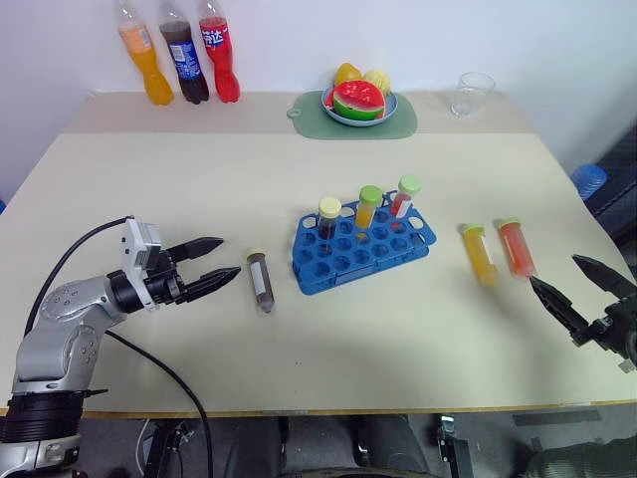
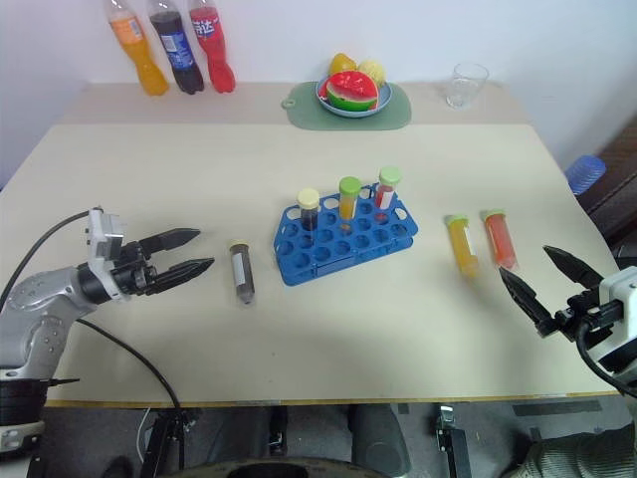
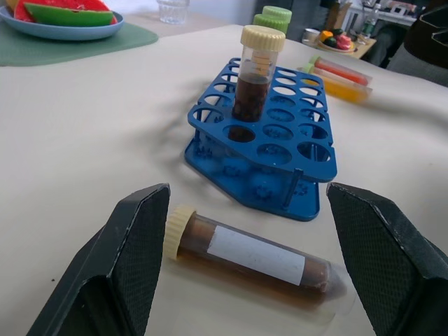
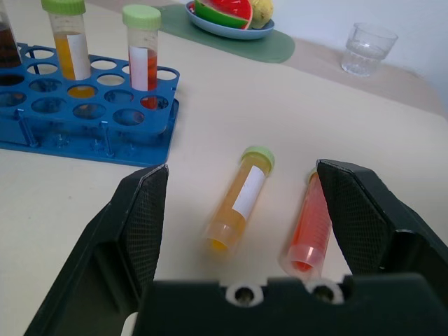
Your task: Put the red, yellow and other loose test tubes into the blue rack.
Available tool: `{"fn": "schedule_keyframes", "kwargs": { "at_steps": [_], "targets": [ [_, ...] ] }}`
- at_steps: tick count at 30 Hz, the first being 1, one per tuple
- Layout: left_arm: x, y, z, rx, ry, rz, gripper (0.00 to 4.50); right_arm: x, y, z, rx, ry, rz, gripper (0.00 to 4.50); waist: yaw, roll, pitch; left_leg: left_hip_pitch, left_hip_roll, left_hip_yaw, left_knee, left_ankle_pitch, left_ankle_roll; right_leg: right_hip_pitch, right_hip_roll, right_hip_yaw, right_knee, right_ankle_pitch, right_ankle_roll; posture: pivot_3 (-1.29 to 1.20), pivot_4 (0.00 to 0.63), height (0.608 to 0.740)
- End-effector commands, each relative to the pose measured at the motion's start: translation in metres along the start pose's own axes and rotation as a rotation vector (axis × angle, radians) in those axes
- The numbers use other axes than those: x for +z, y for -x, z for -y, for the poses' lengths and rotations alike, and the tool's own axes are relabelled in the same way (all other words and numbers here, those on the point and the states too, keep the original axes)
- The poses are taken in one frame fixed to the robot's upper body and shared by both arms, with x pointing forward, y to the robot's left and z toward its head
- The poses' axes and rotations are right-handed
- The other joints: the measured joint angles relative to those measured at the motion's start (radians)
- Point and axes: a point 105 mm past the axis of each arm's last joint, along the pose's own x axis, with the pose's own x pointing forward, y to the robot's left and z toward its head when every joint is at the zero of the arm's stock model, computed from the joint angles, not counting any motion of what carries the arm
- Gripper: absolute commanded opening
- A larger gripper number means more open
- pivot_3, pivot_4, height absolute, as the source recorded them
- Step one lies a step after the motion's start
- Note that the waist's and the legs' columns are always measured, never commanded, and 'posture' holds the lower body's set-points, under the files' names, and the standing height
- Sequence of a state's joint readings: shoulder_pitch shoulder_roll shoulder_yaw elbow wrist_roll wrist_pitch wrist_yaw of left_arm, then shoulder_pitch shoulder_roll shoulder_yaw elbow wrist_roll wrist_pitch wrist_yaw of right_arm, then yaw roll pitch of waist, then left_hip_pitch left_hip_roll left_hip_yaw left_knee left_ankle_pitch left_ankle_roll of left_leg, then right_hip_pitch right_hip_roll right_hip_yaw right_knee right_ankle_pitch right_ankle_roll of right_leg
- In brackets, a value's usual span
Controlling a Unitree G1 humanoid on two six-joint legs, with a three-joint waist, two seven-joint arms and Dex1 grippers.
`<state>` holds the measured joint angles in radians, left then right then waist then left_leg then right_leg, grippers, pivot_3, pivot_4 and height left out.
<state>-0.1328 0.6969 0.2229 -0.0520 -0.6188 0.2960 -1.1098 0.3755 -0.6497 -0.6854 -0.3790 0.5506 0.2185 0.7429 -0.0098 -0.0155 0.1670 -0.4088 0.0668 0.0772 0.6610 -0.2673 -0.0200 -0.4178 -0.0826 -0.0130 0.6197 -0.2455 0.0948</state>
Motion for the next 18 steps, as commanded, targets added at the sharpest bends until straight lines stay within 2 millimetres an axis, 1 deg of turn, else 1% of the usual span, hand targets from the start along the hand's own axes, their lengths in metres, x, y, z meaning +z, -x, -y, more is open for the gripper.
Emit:
{"fn": "schedule_keyframes", "kwargs": {
  "at_steps": [1,5,11,15,18],
  "targets": [
    [0.008,-0.002,0.005,-0.028,-0.047,0.002,3.68,0.012,0.001,0.002,-0.016,0.037,0.035,3.75,0.0,0.0,0.0,0.0,0.0,0.0,0.0,0.0,0.0,0.0,0.0,0.0,0.0,0.0,0.0,0.0,0.15,0.74],
    [0.012,-0.002,0.003,-0.027,-0.015,0.029,3.68,0.013,-0.001,0.001,-0.015,0.038,0.038,3.75,-0.001,0.0,0.0,0.0,0.0,0.0,0.0,0.0,0.0,0.0,0.0,0.0,0.0,0.0,0.0,0.0,0.15,0.74],
    [0.014,-0.006,0.005,-0.051,-0.033,0.033,3.68,0.012,-0.002,0.0,-0.006,0.037,0.032,3.75,0.0,0.0,0.0,0.0,0.0,0.0,0.0,0.0,0.0,0.0,0.0,0.0,0.0,0.0,0.0,0.0,0.15,0.74],
    [0.017,-0.013,0.009,-0.078,-0.046,0.049,3.68,0.011,-0.003,0.004,-0.005,0.036,0.026,3.75,0.0,0.0,0.0,0.0,0.0,0.0,0.0,0.0,0.0,0.0,0.0,0.0,0.0,0.0,0.0,0.0,0.15,0.74],
    [0.026,-0.026,0.016,-0.113,-0.039,0.107,3.68,0.012,-0.005,0.01,-0.012,0.07,0.007,3.75,0.0,0.0,0.0,0.0,0.0,0.0,0.0,0.0,0.0,0.0,0.0,0.0,0.0,0.0,0.0,0.0,0.15,0.74]
  ]
}}
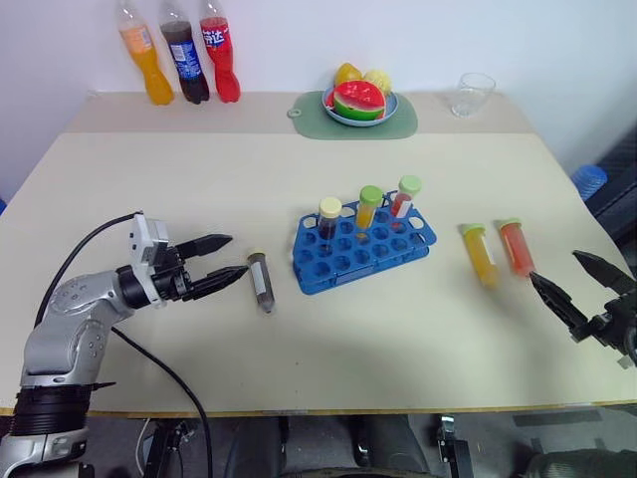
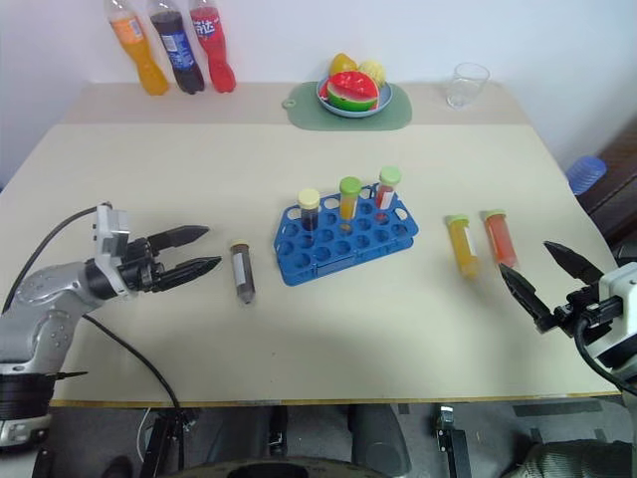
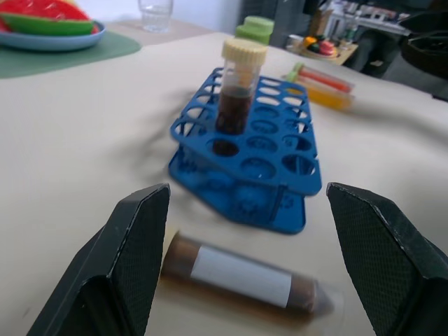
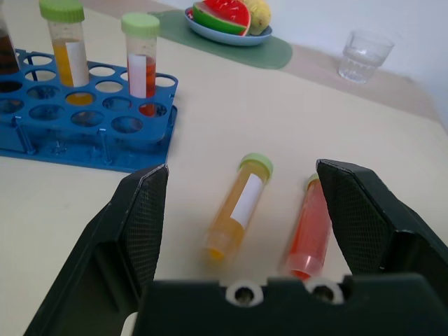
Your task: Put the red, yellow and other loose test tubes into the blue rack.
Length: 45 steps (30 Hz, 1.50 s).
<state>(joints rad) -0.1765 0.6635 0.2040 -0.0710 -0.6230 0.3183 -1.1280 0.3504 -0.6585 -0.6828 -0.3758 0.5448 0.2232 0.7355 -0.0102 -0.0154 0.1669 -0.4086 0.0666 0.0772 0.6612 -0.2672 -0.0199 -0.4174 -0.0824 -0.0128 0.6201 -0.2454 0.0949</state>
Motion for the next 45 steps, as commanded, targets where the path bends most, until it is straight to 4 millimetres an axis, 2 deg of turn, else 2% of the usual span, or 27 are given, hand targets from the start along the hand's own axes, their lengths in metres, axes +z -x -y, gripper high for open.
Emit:
{"fn": "schedule_keyframes", "kwargs": {
  "at_steps": [1,5,10,12,15,18,23,27,31,44,45],
  "targets": [
    [0.02,-0.019,0.012,-0.07,-0.029,0.087,3.68,0.009,-0.004,0.011,-0.01,0.07,-0.009,3.75,0.001,0.0,0.0,0.0,0.0,0.0,0.0,0.0,0.0,0.0,0.0,0.0,0.0,0.0,0.0,0.0,0.15,0.74],
    [0.021,-0.03,0.024,-0.132,-0.009,0.115,3.68,0.011,-0.014,0.022,0.0,0.055,-0.041,3.75,-0.001,0.0,0.0,0.001,0.0,0.0,0.001,0.0,0.0,0.001,0.0,0.001,0.001,0.0,0.0,0.0,0.15,0.74],
    [0.015,-0.05,0.035,-0.246,-0.04,0.093,3.68,-0.011,-0.037,0.056,-0.036,-0.054,-0.299,3.75,-0.002,0.0,0.0,0.001,-0.001,0.001,0.002,0.0,0.0,0.001,0.001,0.002,0.002,0.0,0.0,0.0,0.15,0.74],
    [0.012,-0.055,0.038,-0.284,-0.069,0.077,3.68,-0.014,-0.047,0.065,-0.039,-0.067,-0.389,3.75,-0.001,0.0,0.0,0.001,-0.001,0.001,0.002,0.0,0.0,0.0,0.001,0.003,0.002,0.0,0.0,0.0,0.15,0.74],
    [0.008,-0.059,0.043,-0.329,-0.107,0.053,3.68,-0.015,-0.06,0.072,-0.015,-0.101,-0.5,3.75,-0.002,0.0,0.0,0.0,-0.001,0.001,0.002,0.0,0.001,-0.001,0.001,0.004,0.002,0.0,0.0,0.0,0.15,0.74],
    [0.005,-0.063,0.047,-0.353,-0.129,0.044,3.68,-0.017,-0.075,0.083,-0.03,-0.226,-0.582,3.75,-0.007,0.0,0.0,0.0,-0.001,0.002,0.002,0.0,0.001,-0.003,0.001,0.004,0.003,0.0,0.0,0.0,0.15,0.74],
    [0.005,-0.064,0.054,-0.355,-0.133,0.051,3.68,-0.018,-0.099,0.103,-0.101,-0.353,-0.641,3.75,-0.004,0.001,0.001,-0.002,-0.001,0.005,0.002,0.0,0.001,-0.008,0.001,0.008,0.007,0.0,0.0,0.0,0.15,0.74],
    [0.006,-0.062,0.056,-0.34,-0.123,0.06,3.68,-0.021,-0.109,0.105,-0.103,-0.411,-0.685,3.75,-0.001,0.001,0.001,-0.003,-0.001,0.005,0.002,0.0,0.001,-0.009,0.001,0.008,0.008,0.0,0.0,0.0,0.15,0.74],
    [0.007,-0.061,0.06,-0.325,-0.118,0.061,3.68,-0.027,-0.119,0.098,-0.078,-0.448,-0.73,3.75,-0.005,0.002,0.001,-0.003,-0.001,0.006,0.003,0.0,0.001,-0.01,0.001,0.008,0.008,0.0,0.001,0.0,0.15,0.74],
    [0.012,-0.049,0.066,-0.256,-0.086,0.064,3.68,-0.049,-0.139,0.074,-0.007,-0.359,-0.837,3.75,-0.007,0.003,0.002,-0.003,-0.001,0.006,0.003,0.0,0.001,-0.01,0.001,0.008,0.009,0.002,0.003,0.0,0.15,0.74],
    [0.012,-0.048,0.067,-0.251,-0.085,0.062,3.73,-0.052,-0.139,0.072,-0.002,-0.342,-0.85,3.49,-0.007,0.003,0.002,-0.003,-0.001,0.006,0.003,0.0,0.001,-0.01,0.001,0.008,0.009,0.002,0.003,0.0,0.15,0.74]
  ]
}}
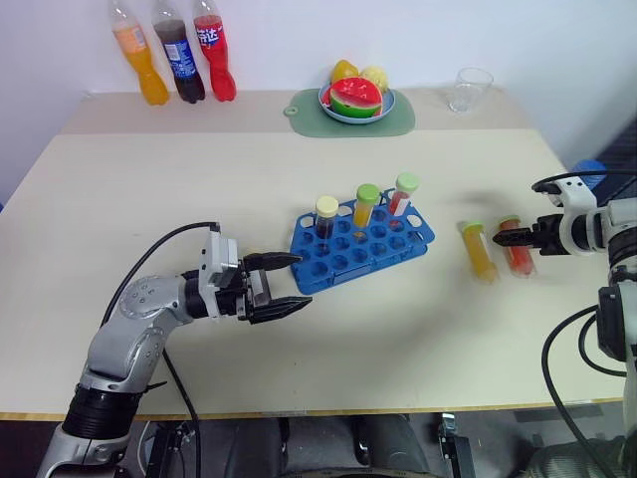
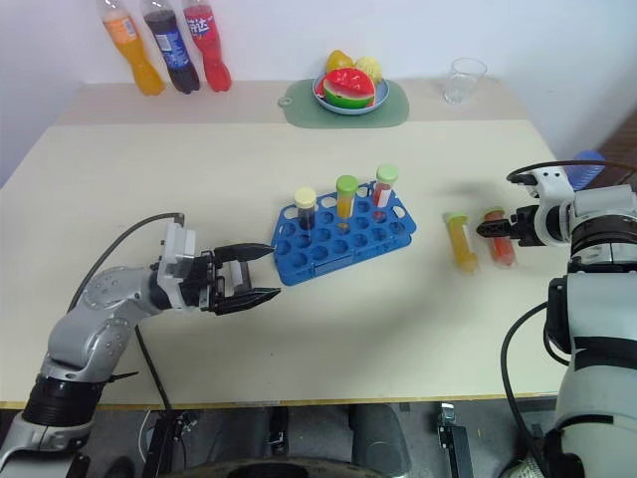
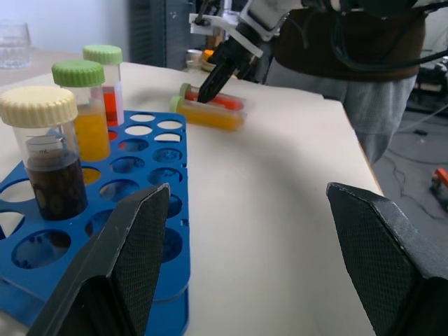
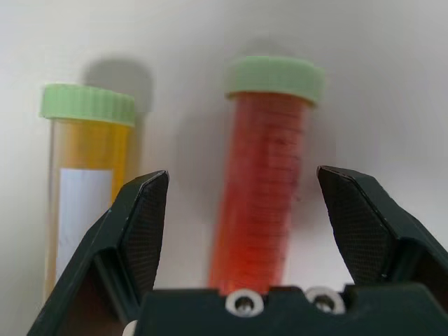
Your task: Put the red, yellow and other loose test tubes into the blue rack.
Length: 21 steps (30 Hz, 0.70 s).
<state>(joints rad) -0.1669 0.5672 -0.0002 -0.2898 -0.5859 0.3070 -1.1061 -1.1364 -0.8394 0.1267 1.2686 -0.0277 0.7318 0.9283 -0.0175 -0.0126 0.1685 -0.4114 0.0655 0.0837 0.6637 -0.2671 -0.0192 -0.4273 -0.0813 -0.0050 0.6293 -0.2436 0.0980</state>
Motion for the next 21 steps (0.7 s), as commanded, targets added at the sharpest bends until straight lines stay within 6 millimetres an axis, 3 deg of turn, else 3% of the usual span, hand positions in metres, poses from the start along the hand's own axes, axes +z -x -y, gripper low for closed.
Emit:
{"fn": "schedule_keyframes", "kwargs": {
  "at_steps": [1,6,12,16,18,21],
  "targets": [
    [0.012,0.005,0.004,0.019,-0.027,0.021,3.76,0.003,0.0,0.002,-0.033,0.061,-0.013,3.18,0.001,0.0,0.0,0.0,0.0,0.0,0.0,0.0,0.0,0.0,0.0,0.0,0.0,0.0,0.0,0.0,0.15,0.74],
    [0.012,0.01,0.009,0.054,-0.013,0.018,3.76,-0.005,-0.008,0.0,-0.039,0.111,-0.052,0.87,-0.002,0.0,0.0,0.001,0.0,0.0,0.0,0.0,0.0,0.0,0.0,0.0,0.0,0.0,0.0,0.0,0.15,0.74],
    [0.01,0.009,0.01,0.068,-0.01,0.021,3.76,0.002,-0.003,0.005,-0.044,0.176,-0.015,0.78,-0.003,-0.001,0.0,0.002,0.0,0.0,0.0,0.0,0.0,0.001,0.0,0.0,0.001,-0.001,-0.002,0.0,0.15,0.74],
    [0.008,0.006,0.006,0.082,-0.007,0.041,3.76,0.047,0.023,0.01,-0.069,0.305,0.285,0.78,-0.001,0.001,0.001,0.001,0.0,0.0,0.0,0.0,0.0,0.001,0.0,0.0,0.0,-0.001,-0.001,0.0,0.15,0.74],
    [0.006,0.005,0.005,0.082,-0.003,0.047,3.76,0.069,0.037,0.001,-0.025,0.29,0.485,0.78,0.0,0.002,0.001,0.001,0.0,0.001,0.0,0.0,0.0,0.001,0.0,0.001,0.0,0.0,0.0,0.0,0.15,0.74],
    [0.006,0.002,0.002,0.078,0.002,0.059,3.76,0.076,0.052,-0.007,-0.019,0.29,0.641,0.78,0.003,0.002,0.001,0.001,0.0,0.001,0.0,0.0,0.0,0.001,0.0,0.0,0.001,0.001,0.001,0.0,0.15,0.74]
  ]
}}
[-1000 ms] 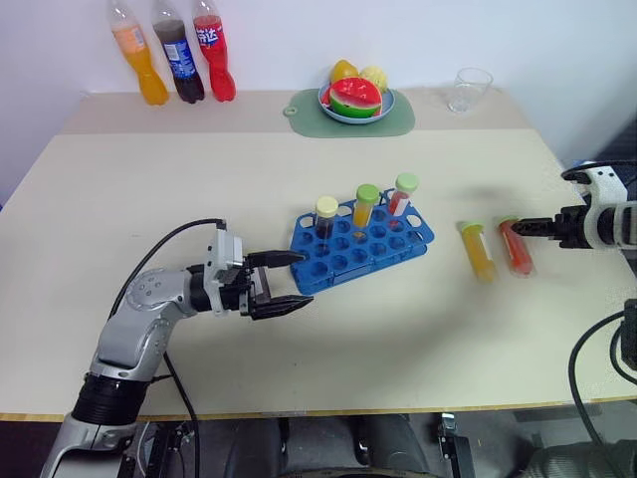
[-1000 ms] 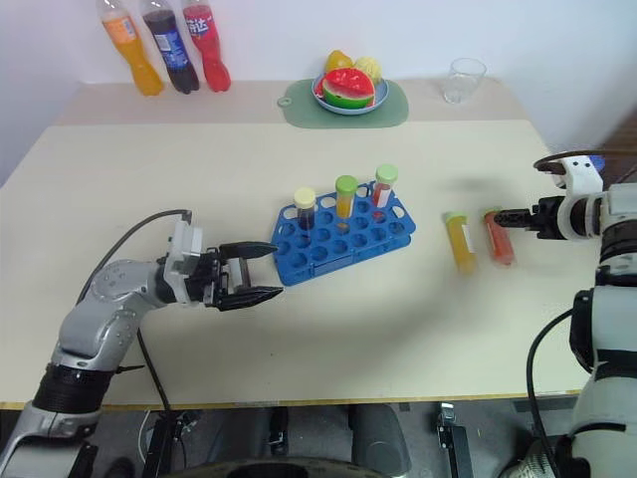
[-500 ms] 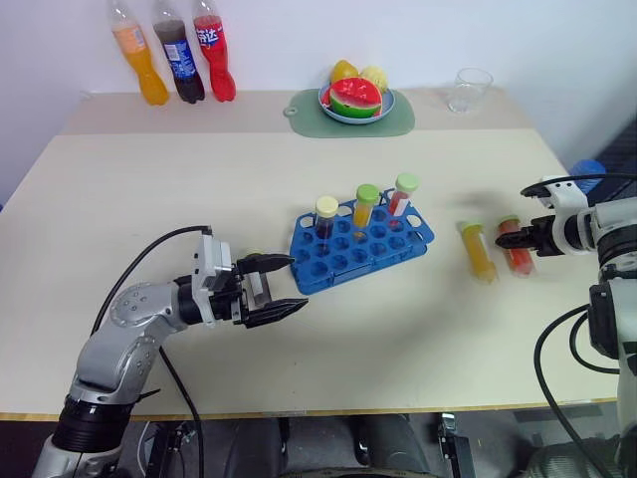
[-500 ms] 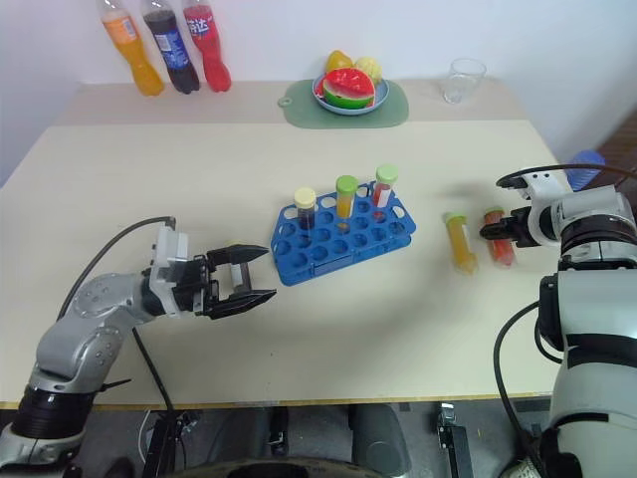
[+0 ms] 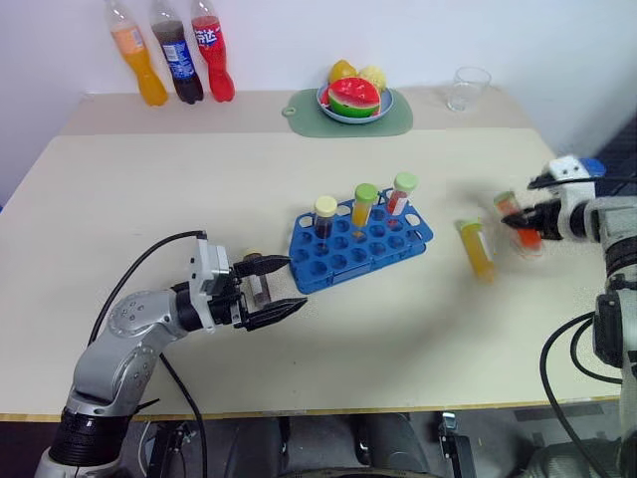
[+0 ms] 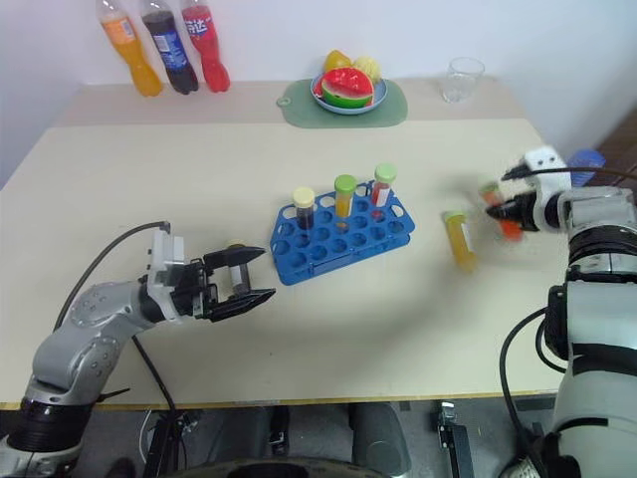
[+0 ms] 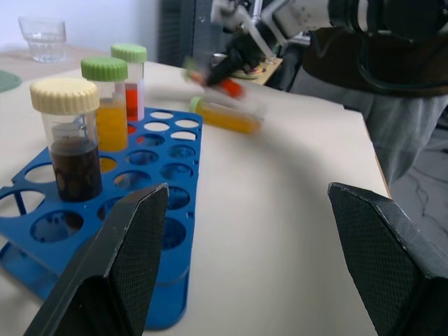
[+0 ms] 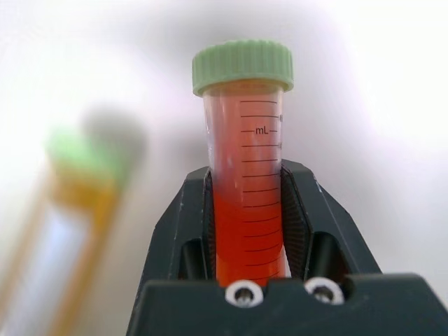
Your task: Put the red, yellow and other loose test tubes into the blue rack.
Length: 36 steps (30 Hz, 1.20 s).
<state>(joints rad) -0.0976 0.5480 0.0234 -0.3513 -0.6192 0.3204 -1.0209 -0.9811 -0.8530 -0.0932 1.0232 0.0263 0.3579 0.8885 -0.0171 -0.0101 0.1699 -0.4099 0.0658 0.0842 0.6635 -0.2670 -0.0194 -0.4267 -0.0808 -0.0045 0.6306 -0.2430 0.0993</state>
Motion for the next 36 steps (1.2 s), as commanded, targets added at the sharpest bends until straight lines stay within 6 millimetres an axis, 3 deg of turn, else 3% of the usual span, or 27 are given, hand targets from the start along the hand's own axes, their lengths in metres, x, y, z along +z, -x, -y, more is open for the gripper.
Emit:
{"fn": "schedule_keyframes", "kwargs": {
  "at_steps": [1,3,6,11,22,30,36],
  "targets": [
    [0.006,-0.003,-0.003,-0.008,-0.033,0.023,3.76,0.038,0.02,-0.005,-0.044,0.037,0.274,0.78,0.004,0.0,0.0,0.0,0.0,0.0,0.0,0.0,0.0,0.0,0.0,0.0,0.0,0.0,0.0,0.0,0.15,0.74],
    [0.007,-0.004,-0.006,-0.015,-0.031,0.03,3.76,0.039,0.028,-0.024,-0.074,0.082,0.412,0.78,0.009,-0.001,-0.001,0.0,0.0,-0.001,0.0,0.0,0.0,0.0,0.0,-0.001,0.0,0.0,0.001,0.0,0.15,0.74],
    [0.008,-0.005,-0.014,-0.023,-0.026,0.034,3.76,0.029,0.042,-0.074,-0.093,0.151,0.615,0.78,0.009,-0.001,-0.001,0.0,0.0,-0.002,0.0,0.0,-0.001,0.001,0.001,-0.002,0.0,0.0,0.002,0.0,0.15,0.74],
    [0.006,-0.006,-0.027,-0.008,-0.025,0.047,3.76,0.005,0.041,-0.124,-0.089,0.149,0.713,0.78,0.0,0.002,0.0,0.0,0.0,0.0,0.001,0.001,-0.001,0.001,0.0,0.0,0.0,0.001,0.003,0.0,0.15,0.74],
    [-0.001,-0.002,-0.027,-0.078,-0.083,-0.031,3.76,0.019,0.036,-0.158,-0.076,0.085,0.885,0.78,0.002,0.001,-0.001,0.001,0.0,-0.001,0.001,0.001,-0.001,0.001,0.0,0.0,0.0,0.0,0.002,0.0,0.15,0.74],
    [-0.004,0.001,-0.024,-0.064,-0.084,-0.04,3.76,0.011,0.02,-0.186,0.008,0.045,0.89,0.78,0.001,0.001,-0.001,0.001,0.0,-0.001,0.001,0.001,-0.001,0.001,0.0,0.0,0.0,0.0,0.002,0.0,0.15,0.74],
    [-0.005,0.004,-0.022,-0.049,-0.082,-0.042,3.76,-0.007,0.0,-0.192,0.028,0.018,0.846,0.78,0.001,0.001,-0.001,0.001,0.0,-0.001,0.001,0.001,-0.001,0.001,0.0,0.0,0.0,0.0,0.001,0.0,0.15,0.74]
  ]
}}
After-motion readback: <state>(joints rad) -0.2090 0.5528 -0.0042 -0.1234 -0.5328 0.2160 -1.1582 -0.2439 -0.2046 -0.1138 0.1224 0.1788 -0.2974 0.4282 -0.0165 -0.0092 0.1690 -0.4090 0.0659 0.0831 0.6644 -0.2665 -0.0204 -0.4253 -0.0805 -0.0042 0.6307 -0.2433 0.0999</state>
